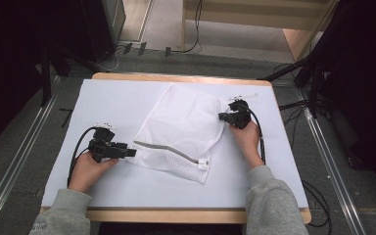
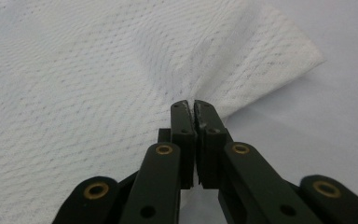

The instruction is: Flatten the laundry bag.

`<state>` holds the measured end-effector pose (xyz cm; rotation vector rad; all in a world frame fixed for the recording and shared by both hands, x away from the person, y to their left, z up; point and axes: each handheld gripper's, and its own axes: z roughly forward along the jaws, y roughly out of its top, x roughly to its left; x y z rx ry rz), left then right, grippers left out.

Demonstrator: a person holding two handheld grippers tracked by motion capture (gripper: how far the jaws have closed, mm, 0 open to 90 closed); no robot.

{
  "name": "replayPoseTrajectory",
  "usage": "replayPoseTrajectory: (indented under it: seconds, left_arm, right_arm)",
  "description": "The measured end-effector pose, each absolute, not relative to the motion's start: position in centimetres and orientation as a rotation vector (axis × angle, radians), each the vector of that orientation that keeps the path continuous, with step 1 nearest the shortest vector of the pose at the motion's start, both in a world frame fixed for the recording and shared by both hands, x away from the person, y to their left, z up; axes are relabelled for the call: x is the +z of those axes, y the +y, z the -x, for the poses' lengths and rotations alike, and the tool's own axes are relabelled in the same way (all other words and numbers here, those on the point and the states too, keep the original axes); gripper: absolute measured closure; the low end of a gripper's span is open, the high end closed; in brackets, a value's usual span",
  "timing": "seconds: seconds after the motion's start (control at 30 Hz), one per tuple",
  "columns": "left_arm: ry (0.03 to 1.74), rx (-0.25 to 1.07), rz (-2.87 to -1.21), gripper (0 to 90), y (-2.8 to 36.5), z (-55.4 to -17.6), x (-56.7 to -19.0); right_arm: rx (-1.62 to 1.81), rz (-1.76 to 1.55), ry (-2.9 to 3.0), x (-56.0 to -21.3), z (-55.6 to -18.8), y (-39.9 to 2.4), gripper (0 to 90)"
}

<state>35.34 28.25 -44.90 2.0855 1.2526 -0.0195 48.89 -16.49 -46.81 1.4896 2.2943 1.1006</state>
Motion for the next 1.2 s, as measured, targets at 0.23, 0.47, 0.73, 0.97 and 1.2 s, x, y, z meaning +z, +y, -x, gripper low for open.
replayPoseTrajectory:
  seconds: [0.23, 0.47, 0.73, 0.97, 1.2]
  left_arm:
    - [1.26, -0.012, -2.113, 69.4, 27.7, -35.3, -45.1]
    - [1.268, -0.031, -2.151, 90.0, 28.0, -36.0, -45.0]
    - [1.368, 0.129, -2.107, 90.0, 30.3, -37.0, -44.8]
    - [1.384, 0.092, -2.049, 84.9, 31.2, -37.3, -44.9]
    - [1.271, 0.105, -2.02, 65.9, 30.8, -35.7, -42.6]
  right_arm:
    - [1.089, -1.502, 2.3, -47.0, -48.9, -16.4, 88.7]
    - [1.107, -1.515, 2.285, -46.8, -48.9, -16.8, 88.7]
    - [1.134, -1.516, 2.285, -46.6, -48.9, -17.1, 89.6]
    - [1.114, -1.527, 2.291, -46.6, -48.7, -16.7, 83.4]
    - [1.176, -1.49, 2.252, -45.2, -47.6, -17.6, 71.2]
